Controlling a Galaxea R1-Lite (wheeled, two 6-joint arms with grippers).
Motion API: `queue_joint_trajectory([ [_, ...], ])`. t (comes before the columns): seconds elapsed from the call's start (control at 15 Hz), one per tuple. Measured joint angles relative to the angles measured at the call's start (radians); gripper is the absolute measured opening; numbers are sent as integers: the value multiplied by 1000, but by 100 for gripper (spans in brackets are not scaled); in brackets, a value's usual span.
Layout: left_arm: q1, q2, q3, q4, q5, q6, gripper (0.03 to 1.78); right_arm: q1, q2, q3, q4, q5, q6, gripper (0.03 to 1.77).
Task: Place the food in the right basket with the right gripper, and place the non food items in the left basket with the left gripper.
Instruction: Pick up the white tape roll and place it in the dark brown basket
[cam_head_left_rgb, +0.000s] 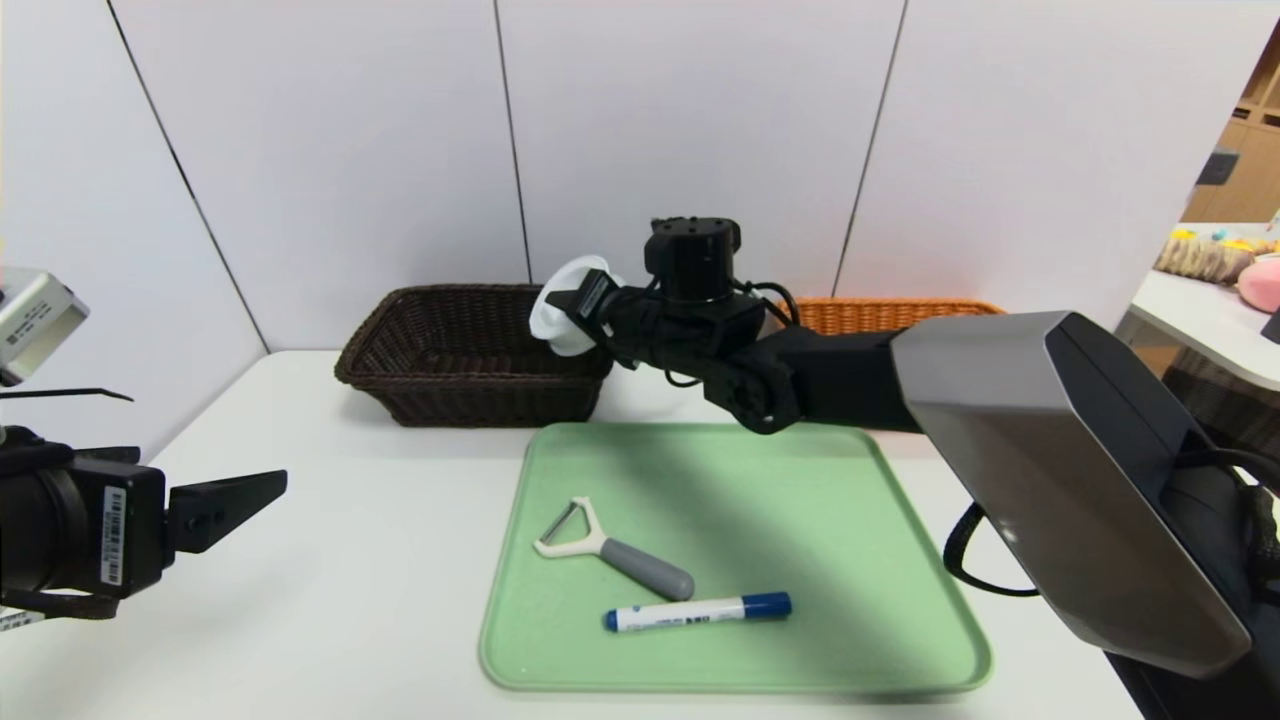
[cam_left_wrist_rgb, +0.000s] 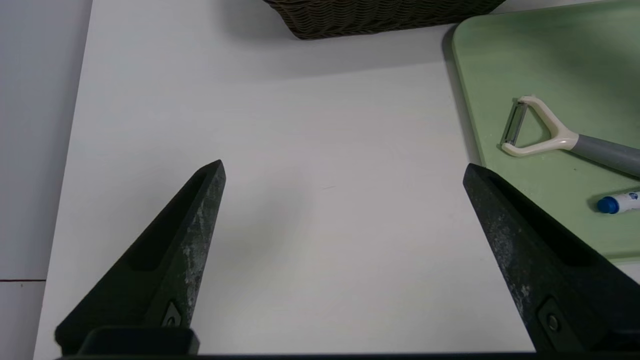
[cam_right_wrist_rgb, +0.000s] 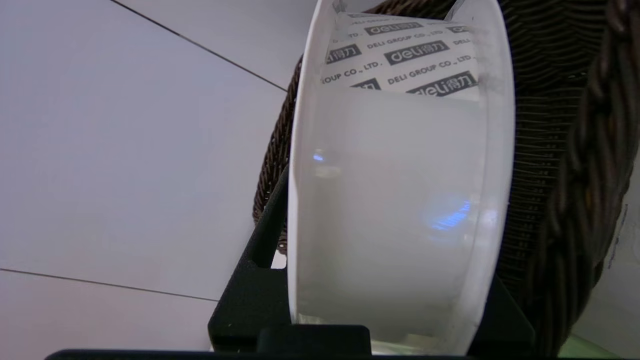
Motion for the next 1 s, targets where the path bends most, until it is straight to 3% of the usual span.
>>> queue_joint_trajectory([
  [0.13, 0, -4, 4, 0, 0, 0, 169, 2, 8, 0, 0, 3, 0, 62],
  [0.33, 0, -6, 5, -1, 0, 0, 169, 0, 13, 0, -13, 2, -1, 97],
  [0.6, 0, -8, 5, -1, 0, 0, 169, 0, 24, 0, -44, 0, -1, 127],
  [0.87, 0, -9, -9, -7, 0, 3, 169, 2, -19, 1, -25, -9, -7, 144],
  [1.0, 0, -6, -35, -5, -2, 8, 169, 8, -85, 1, 40, -14, -50, 150],
])
